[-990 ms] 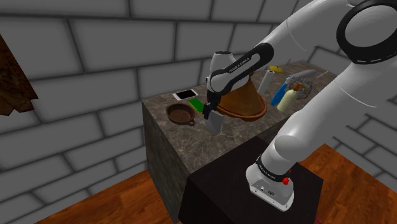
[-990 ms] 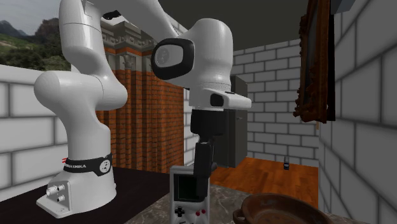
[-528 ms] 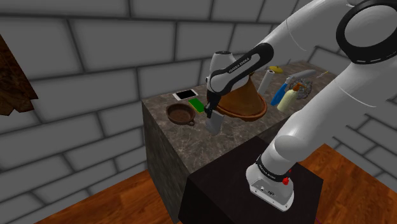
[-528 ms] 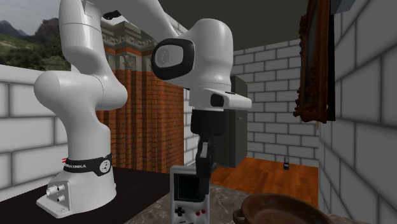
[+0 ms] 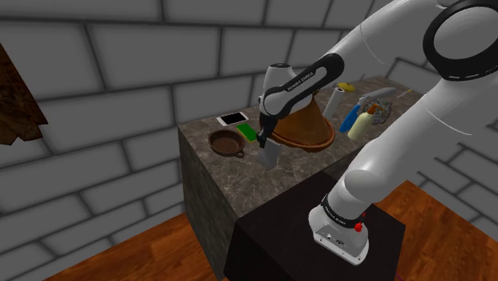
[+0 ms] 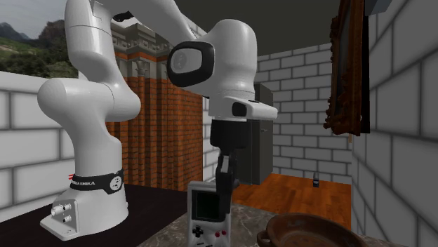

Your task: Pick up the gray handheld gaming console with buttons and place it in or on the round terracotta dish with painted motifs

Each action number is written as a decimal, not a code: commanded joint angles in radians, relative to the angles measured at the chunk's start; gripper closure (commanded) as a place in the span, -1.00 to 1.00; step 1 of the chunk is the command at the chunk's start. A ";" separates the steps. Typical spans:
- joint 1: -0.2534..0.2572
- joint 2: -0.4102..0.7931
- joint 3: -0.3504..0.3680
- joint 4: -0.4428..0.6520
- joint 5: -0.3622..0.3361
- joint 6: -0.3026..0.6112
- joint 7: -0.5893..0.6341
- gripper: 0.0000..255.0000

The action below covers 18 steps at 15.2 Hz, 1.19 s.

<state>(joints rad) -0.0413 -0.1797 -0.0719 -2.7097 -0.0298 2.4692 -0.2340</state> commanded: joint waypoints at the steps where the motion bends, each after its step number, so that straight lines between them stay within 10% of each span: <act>1: 0.000 -0.021 0.001 0.006 -0.001 -0.027 0.001 1.00; 18: -0.003 -0.207 0.008 0.102 -0.006 -0.309 0.006 1.00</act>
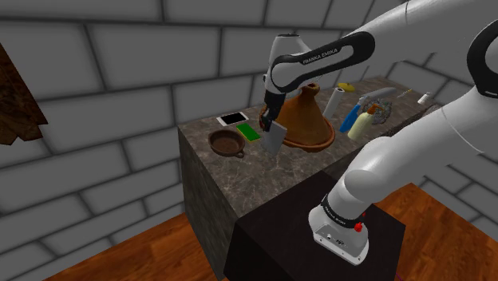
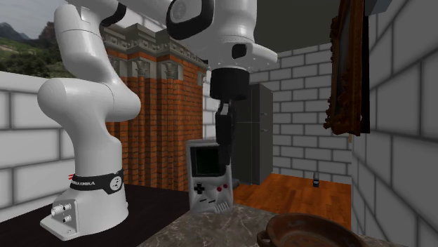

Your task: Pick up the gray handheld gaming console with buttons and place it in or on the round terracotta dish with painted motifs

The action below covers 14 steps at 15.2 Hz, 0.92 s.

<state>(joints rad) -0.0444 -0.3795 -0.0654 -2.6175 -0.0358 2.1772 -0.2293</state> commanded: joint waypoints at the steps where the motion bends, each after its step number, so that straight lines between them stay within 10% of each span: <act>1: 0.000 -0.015 0.001 0.017 0.000 -0.032 0.001 1.00; 14: 0.047 0.310 0.053 0.456 0.035 -0.147 0.074 1.00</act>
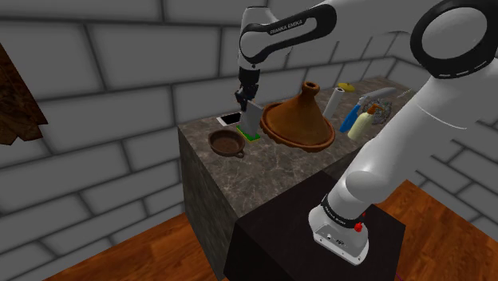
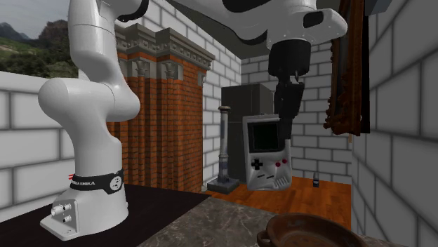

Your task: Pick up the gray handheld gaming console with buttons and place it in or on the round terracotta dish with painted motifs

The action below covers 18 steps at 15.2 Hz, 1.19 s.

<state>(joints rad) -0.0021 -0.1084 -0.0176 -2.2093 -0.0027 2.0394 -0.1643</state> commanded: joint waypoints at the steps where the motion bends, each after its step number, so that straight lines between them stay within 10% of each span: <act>1: 0.008 0.073 0.009 0.095 0.003 -0.022 0.015 1.00; 6: 0.025 0.252 0.026 0.355 0.005 -0.103 0.048 1.00; 18: 0.025 0.308 0.026 0.263 0.004 0.045 0.048 1.00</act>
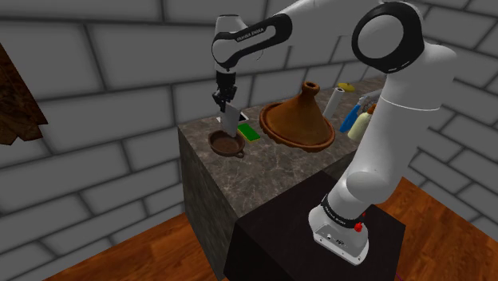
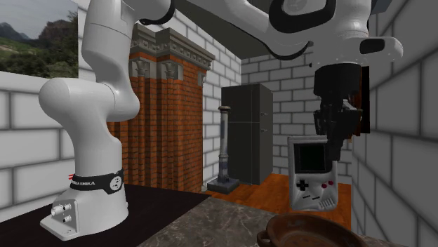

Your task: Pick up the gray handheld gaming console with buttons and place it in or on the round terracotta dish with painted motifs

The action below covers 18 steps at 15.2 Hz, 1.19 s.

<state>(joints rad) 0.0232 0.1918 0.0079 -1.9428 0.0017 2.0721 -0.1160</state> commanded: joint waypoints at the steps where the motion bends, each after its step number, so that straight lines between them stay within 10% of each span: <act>1: 0.000 0.014 0.000 -0.010 0.000 0.024 0.000 1.00; 17: 0.000 0.067 0.000 -0.052 0.000 0.120 0.000 1.00; 18: 0.000 0.067 0.000 -0.052 0.000 0.120 0.000 -1.00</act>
<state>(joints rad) 0.0233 0.2588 0.0078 -1.9948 0.0013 2.1919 -0.1160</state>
